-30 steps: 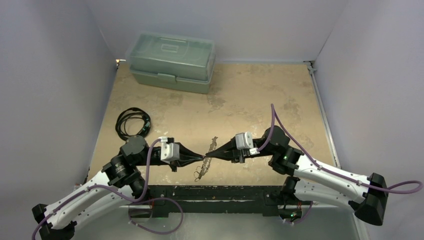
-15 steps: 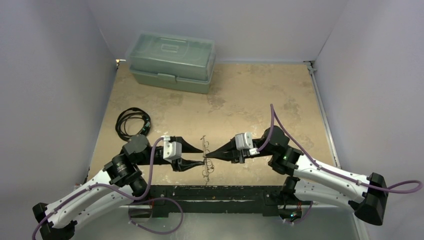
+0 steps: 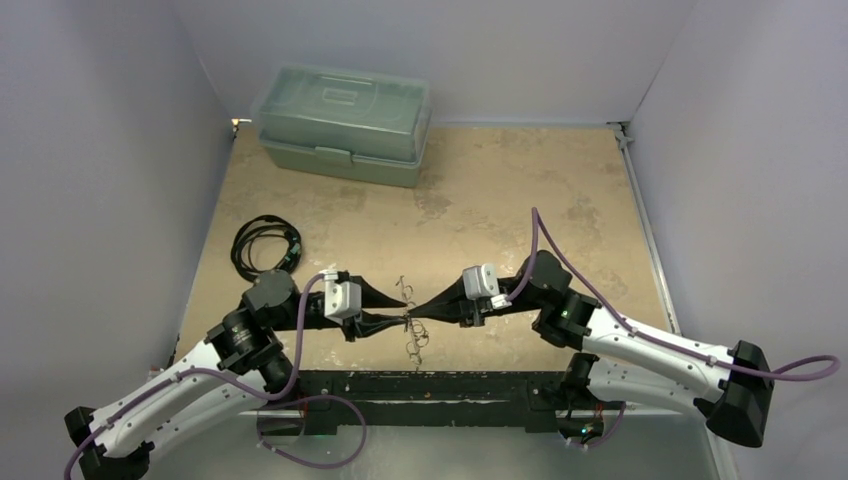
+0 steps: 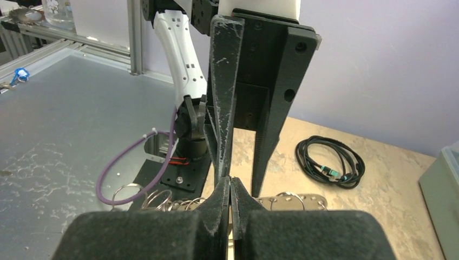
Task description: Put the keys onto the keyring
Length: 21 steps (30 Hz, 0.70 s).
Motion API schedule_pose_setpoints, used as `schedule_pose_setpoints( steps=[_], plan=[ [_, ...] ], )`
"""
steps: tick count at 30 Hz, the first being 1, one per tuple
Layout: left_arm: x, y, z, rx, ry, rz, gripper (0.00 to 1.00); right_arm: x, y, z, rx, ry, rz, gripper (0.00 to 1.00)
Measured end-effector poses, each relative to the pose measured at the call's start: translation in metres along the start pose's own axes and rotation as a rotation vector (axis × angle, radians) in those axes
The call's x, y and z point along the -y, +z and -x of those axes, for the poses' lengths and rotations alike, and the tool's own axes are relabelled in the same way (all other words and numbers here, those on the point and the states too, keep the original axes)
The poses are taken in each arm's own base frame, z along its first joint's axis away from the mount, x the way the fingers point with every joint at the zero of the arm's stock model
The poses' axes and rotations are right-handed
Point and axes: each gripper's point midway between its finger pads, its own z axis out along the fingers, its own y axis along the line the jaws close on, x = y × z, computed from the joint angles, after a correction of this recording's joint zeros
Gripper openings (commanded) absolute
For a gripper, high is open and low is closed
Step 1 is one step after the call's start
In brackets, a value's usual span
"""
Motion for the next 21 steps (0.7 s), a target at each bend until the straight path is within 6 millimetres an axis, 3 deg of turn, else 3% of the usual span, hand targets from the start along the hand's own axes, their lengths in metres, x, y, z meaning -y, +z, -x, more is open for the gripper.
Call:
schedule_pose_setpoints(
  steps=[4,21],
  plan=[
    [0.000,0.002,-0.004,-0.014,-0.020,-0.007,0.00,0.000,0.001,-0.002,-0.004,0.003,0.000,0.00],
    [-0.007,-0.003,-0.017,-0.138,-0.059,0.037,0.00,0.016,0.005,-0.019,-0.085,0.013,-0.043,0.00]
  ],
)
